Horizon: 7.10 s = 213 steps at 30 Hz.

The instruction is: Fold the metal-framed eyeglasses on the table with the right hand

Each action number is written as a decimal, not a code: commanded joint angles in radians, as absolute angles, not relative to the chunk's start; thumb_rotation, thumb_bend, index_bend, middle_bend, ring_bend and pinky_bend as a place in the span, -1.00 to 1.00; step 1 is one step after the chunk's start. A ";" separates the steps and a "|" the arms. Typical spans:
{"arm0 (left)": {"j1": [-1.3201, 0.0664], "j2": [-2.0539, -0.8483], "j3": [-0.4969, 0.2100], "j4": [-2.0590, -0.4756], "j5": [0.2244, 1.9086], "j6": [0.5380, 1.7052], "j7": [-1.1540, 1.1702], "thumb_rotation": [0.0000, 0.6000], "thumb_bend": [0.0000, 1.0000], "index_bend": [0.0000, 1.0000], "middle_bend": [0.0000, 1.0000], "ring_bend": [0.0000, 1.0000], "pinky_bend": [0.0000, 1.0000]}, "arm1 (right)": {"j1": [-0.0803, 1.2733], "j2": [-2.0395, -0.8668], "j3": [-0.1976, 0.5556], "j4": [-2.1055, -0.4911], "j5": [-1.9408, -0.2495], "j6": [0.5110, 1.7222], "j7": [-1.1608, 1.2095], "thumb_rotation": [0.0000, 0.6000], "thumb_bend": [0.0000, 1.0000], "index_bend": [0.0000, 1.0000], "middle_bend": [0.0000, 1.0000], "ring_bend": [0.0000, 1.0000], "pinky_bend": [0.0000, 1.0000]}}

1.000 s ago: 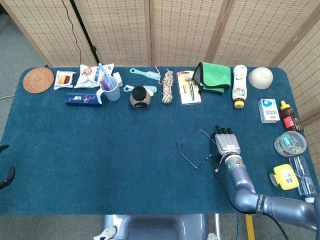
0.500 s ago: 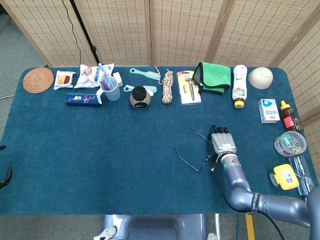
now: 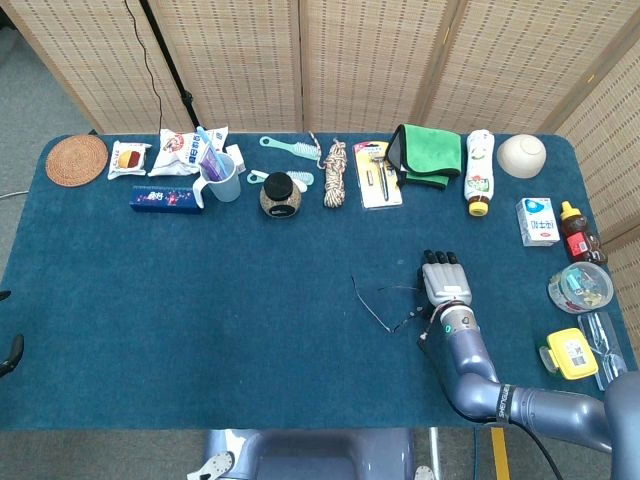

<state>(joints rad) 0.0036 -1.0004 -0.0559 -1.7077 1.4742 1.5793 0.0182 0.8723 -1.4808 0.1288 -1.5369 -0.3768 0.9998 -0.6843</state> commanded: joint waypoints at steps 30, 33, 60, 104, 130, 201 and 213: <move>0.004 -1.000 -0.057 -1.708 1.474 1.579 0.018 0.59 -0.19 -0.58 -0.77 -0.70 -0.72 | 0.882 -1.499 0.146 -1.488 -0.327 1.010 -0.747 1.00 -1.00 -0.10 -0.79 -0.89 -0.93; 0.003 -1.002 -0.058 -1.706 1.474 1.578 0.015 0.58 -0.19 -0.58 -0.77 -0.70 -0.72 | 0.876 -1.490 0.146 -1.494 -0.331 1.017 -0.744 1.00 -1.00 -0.21 -0.85 -0.94 -0.96; 0.006 -0.995 -0.046 -1.729 1.499 1.581 -0.006 0.58 -0.19 -0.58 -0.78 -0.70 -0.72 | 0.640 -1.305 0.216 -1.646 -0.905 0.989 -0.105 1.00 -1.00 -0.63 -0.96 -1.00 -1.00; 0.006 -0.984 -0.048 -1.749 1.491 1.580 0.003 0.58 -0.19 -0.58 -0.78 -0.70 -0.72 | 0.691 -1.132 0.029 -1.787 -1.810 0.952 1.234 1.00 -1.00 -0.77 -0.95 -1.00 -0.63; 0.008 -0.983 -0.045 -1.747 1.498 1.582 -0.001 0.58 -0.19 -0.58 -0.78 -0.70 -0.72 | 0.727 -1.186 -0.082 -1.714 -1.754 0.986 1.262 1.00 -1.00 -0.78 -0.95 -0.92 -0.46; 0.016 -0.969 -0.041 -1.770 1.510 1.595 -0.004 0.59 -0.19 -0.60 -0.78 -0.70 -0.72 | 0.724 -1.345 -0.100 -1.292 -1.632 0.938 1.509 1.00 -1.00 -0.75 -0.93 -1.00 -1.00; 0.018 -0.962 -0.042 -1.774 1.512 1.600 -0.003 0.58 -0.19 -0.60 -0.78 -0.70 -0.72 | 0.698 -1.387 -0.104 -1.250 -1.624 0.965 1.549 1.00 -1.00 -0.72 -0.91 -1.00 -1.00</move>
